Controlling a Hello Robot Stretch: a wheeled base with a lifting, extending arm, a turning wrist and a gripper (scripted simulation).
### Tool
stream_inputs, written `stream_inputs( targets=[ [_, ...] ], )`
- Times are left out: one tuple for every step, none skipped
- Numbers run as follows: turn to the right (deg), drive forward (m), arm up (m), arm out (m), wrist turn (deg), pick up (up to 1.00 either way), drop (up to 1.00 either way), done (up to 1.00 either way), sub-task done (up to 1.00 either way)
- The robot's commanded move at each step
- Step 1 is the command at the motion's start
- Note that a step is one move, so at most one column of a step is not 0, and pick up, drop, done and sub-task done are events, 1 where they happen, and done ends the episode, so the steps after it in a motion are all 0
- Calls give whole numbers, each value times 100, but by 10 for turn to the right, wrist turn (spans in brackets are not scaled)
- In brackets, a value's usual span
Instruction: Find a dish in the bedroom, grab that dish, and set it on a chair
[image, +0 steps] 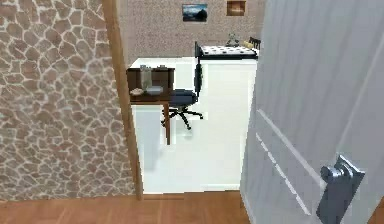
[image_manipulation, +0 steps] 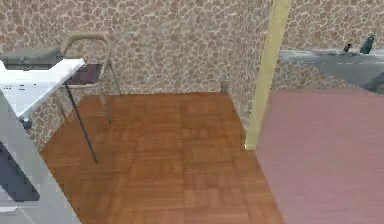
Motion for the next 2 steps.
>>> stream_inputs(
  targets=[
    [0, 100, 0, 0, 0, 0, 0, 0, 0],
    [0, 40, 0, 0, 0, 0, 0, 0, 0]
  ],
)
